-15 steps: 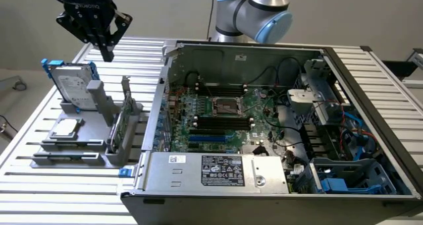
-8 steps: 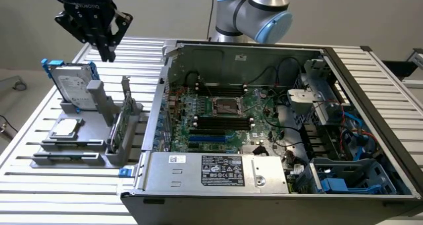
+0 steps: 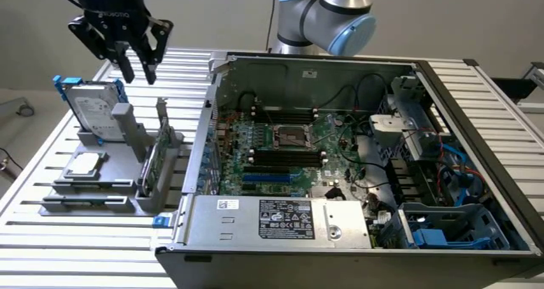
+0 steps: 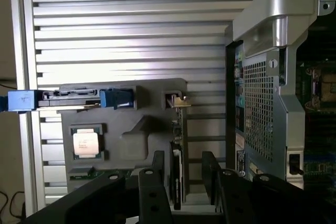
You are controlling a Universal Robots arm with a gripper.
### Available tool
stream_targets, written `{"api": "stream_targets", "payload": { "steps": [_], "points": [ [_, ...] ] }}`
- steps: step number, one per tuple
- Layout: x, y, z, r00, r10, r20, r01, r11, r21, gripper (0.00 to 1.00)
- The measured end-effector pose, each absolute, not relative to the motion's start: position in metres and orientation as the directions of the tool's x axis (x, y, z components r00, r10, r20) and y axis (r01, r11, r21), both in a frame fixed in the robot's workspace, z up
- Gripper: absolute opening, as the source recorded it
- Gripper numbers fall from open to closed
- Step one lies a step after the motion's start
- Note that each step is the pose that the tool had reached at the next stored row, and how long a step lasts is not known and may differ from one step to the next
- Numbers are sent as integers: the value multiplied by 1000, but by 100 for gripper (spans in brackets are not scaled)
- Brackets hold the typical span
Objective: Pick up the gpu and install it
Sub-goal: 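Pick up the gpu and move the gpu toward the slot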
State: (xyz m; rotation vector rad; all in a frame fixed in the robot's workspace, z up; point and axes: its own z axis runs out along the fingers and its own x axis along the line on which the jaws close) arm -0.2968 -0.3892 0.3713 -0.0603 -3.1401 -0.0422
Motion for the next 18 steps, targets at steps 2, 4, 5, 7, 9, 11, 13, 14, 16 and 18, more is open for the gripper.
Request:
{"api": "stream_targets", "payload": {
  "steps": [2,4,5,7,9,11,13,14,16,18],
  "points": [
    [-297,-391,368,-999,38,1,38,999,27,42],
    [-297,-393,364,-999,38,1,38,999,27,42],
    [-297,-394,362,-999,38,1,38,999,27,42],
    [-297,-398,359,-999,38,1,38,999,27,42],
    [-297,-402,355,-999,38,1,38,999,27,42],
    [-297,-406,351,-999,38,1,38,999,27,42],
    [-297,-410,348,-999,38,1,38,999,27,42],
    [-297,-412,346,-999,38,1,38,999,27,42],
    [-297,-417,342,-999,38,1,38,999,27,42],
    [-297,-421,339,-999,38,1,38,999,27,42]
  ]
}}
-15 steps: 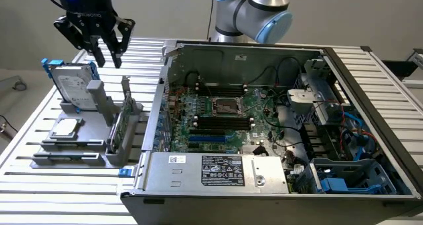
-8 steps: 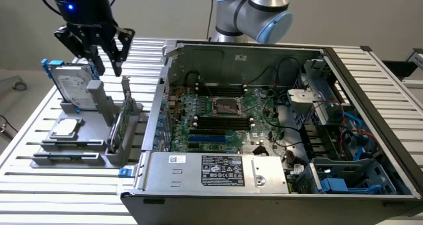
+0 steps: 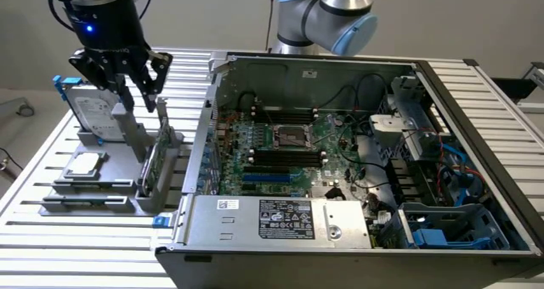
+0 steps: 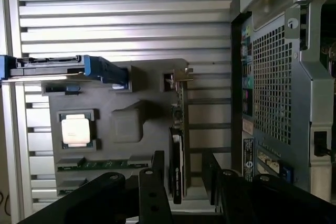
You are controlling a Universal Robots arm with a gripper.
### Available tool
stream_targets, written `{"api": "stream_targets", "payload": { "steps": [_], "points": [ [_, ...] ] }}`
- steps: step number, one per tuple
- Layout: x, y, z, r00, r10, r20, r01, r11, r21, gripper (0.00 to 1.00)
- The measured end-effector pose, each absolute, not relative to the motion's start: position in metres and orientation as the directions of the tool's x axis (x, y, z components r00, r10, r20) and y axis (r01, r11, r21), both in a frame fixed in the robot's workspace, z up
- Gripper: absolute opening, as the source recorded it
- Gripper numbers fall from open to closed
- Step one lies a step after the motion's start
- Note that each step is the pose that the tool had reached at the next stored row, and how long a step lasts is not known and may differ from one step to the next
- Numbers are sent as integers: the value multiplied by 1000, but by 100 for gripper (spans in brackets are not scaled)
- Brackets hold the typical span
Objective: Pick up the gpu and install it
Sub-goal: 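Pick up the gpu and move the gpu toward the slot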
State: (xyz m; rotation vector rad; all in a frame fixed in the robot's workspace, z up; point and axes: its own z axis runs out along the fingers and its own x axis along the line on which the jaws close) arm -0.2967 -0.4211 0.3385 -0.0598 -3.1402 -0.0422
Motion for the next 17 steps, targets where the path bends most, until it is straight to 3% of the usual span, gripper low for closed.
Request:
{"api": "stream_targets", "payload": {
  "steps": [17],
  "points": [
    [-297,-433,308,-1000,27,1,27,999,27,42]
  ]
}}
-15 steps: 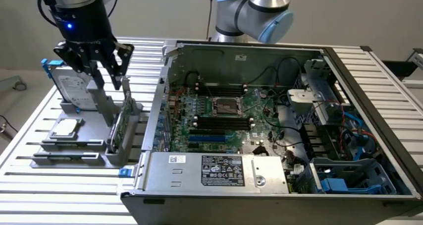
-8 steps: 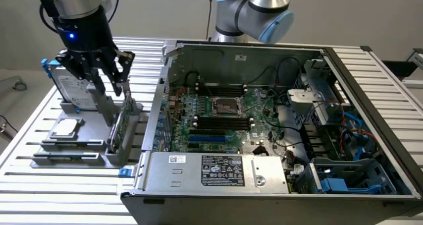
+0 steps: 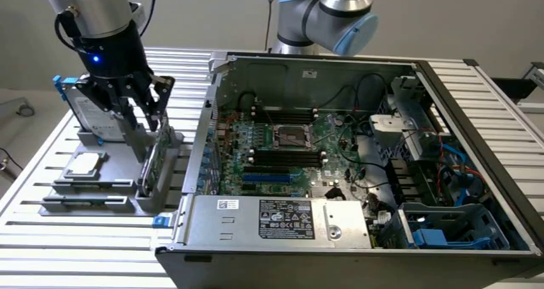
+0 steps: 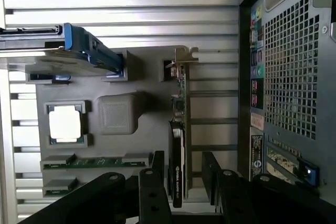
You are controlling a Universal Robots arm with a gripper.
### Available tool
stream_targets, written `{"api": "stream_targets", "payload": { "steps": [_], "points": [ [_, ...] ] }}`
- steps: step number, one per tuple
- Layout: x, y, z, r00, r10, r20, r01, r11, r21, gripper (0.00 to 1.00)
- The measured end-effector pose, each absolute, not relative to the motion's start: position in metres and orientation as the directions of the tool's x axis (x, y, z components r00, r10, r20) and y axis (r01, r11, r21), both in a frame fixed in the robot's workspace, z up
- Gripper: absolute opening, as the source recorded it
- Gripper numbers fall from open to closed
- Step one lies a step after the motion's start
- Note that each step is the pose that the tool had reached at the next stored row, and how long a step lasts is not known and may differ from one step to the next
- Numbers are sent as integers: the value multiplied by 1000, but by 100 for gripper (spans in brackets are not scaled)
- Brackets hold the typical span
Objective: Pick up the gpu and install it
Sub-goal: 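Pick up the gpu and move the gpu toward the slot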
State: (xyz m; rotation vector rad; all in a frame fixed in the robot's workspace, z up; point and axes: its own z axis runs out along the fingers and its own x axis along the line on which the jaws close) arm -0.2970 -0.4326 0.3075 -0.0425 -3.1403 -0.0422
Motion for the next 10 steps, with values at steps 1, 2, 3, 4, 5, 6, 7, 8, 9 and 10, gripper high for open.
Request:
{"api": "stream_targets", "payload": {
  "steps": [1,2,3,4,5,6,7,8,9,10],
  "points": [
    [-297,-433,306,-1000,27,1,27,999,27,42],
    [-297,-433,304,-1000,27,1,27,999,27,42],
    [-297,-433,302,-1000,27,1,27,999,27,42],
    [-298,-433,300,-1000,27,1,27,999,27,42],
    [-298,-433,298,-1000,27,1,27,999,27,42],
    [-298,-433,297,-1000,27,1,27,999,27,42],
    [-299,-433,295,-1000,27,1,27,999,27,42],
    [-299,-433,293,-1000,27,1,27,999,27,42],
    [-299,-433,291,-1000,27,1,27,999,27,42],
    [-299,-433,289,-1000,27,1,27,999,27,42]
  ]
}}
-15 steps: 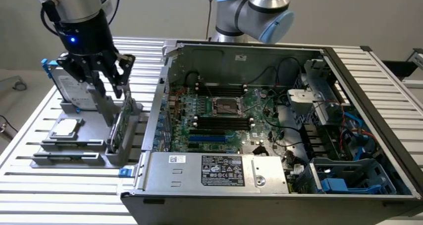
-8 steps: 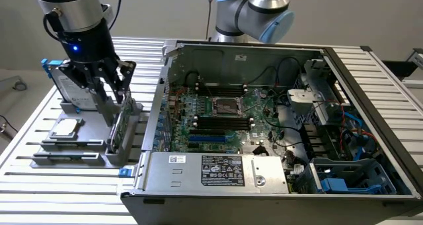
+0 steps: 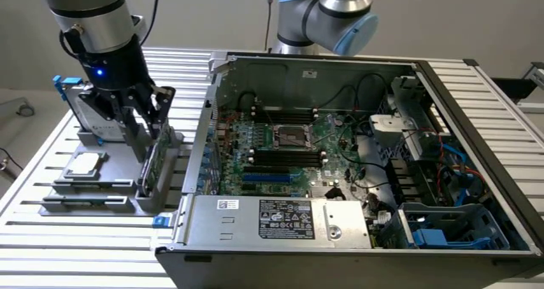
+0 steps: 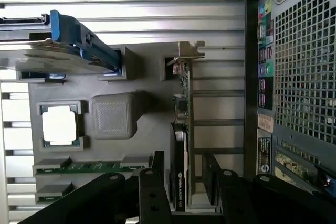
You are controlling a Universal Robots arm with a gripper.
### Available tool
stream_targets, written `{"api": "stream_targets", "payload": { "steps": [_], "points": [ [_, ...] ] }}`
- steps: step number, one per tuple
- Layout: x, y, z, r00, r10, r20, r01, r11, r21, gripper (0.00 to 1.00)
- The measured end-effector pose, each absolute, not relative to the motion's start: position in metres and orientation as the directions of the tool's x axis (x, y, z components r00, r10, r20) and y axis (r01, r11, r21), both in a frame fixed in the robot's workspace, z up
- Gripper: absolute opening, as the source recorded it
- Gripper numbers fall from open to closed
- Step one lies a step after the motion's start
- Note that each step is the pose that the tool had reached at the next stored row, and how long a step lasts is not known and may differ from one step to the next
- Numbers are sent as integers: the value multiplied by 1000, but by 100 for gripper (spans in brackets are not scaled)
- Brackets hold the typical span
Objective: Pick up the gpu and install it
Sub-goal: 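Pick up the gpu and move the gpu toward the slot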
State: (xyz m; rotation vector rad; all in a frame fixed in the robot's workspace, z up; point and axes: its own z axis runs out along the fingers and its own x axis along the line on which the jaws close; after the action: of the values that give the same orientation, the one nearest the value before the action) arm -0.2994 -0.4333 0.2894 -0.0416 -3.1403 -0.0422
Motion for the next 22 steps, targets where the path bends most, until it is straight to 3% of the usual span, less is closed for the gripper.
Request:
{"api": "stream_targets", "payload": {
  "steps": [22],
  "points": [
    [-301,-433,249,-1000,-12,1,-12,1000,27,42]
  ]
}}
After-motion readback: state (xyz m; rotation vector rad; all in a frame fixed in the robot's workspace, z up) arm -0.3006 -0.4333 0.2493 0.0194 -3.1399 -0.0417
